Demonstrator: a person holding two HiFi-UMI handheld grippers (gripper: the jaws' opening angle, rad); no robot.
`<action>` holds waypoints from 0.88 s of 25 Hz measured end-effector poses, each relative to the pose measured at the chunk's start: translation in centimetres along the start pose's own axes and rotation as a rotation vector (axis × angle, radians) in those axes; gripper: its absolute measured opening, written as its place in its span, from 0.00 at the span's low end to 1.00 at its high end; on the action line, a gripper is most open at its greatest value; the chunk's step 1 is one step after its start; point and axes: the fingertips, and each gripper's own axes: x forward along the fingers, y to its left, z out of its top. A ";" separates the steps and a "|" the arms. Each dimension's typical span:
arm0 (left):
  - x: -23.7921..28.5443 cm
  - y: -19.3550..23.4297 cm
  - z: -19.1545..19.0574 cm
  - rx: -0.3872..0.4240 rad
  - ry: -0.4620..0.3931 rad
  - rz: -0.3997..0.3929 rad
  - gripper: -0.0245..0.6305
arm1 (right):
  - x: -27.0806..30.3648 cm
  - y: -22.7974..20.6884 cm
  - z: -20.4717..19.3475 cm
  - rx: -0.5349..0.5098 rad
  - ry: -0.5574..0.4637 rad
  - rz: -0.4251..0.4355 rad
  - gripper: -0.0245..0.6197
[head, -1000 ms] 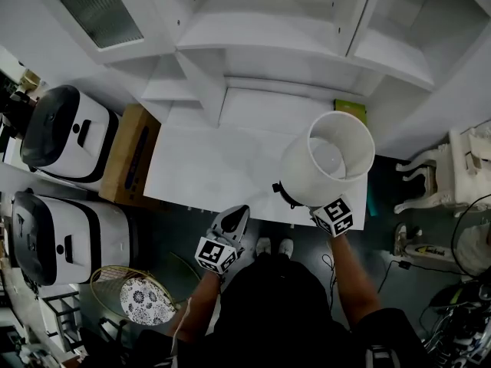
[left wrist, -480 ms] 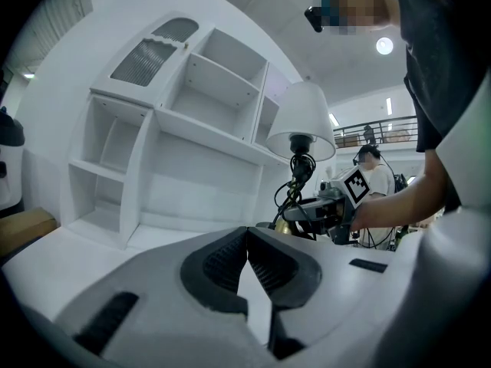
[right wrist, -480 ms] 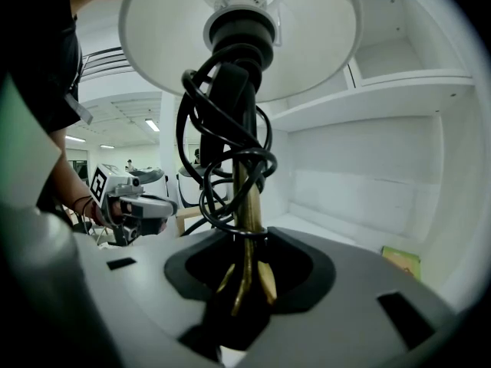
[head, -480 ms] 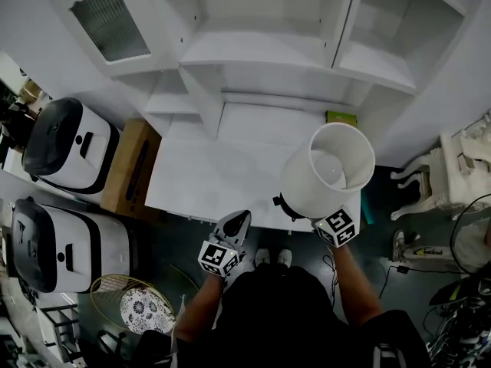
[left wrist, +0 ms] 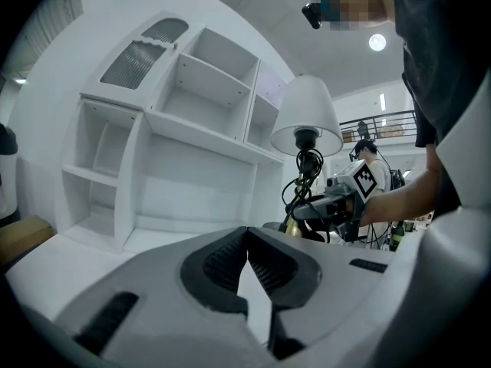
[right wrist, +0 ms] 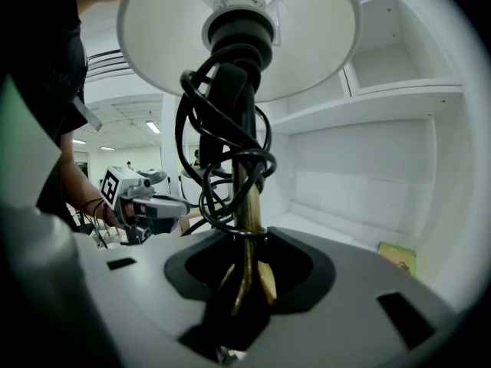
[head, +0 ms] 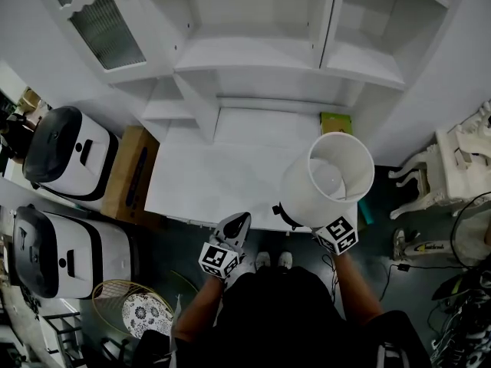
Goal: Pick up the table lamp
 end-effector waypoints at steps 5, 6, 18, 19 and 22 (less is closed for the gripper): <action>0.4 -0.7 -0.3 0.003 0.009 -0.010 0.07 | -1.1 0.1 -0.7 0.003 0.007 0.002 0.26; 0.5 -0.8 -0.3 0.003 0.011 -0.014 0.07 | -1.2 0.1 -0.7 0.005 0.008 0.002 0.26; 1.7 -2.0 -0.1 0.022 0.029 -0.055 0.07 | -2.6 1.0 -0.5 0.005 -0.002 0.023 0.26; 1.7 -1.9 0.0 0.024 0.029 -0.053 0.07 | -2.6 1.0 -0.6 0.005 -0.001 0.026 0.26; 1.6 -1.7 0.2 0.026 0.026 -0.046 0.07 | -2.7 1.0 -0.8 0.003 0.005 0.032 0.26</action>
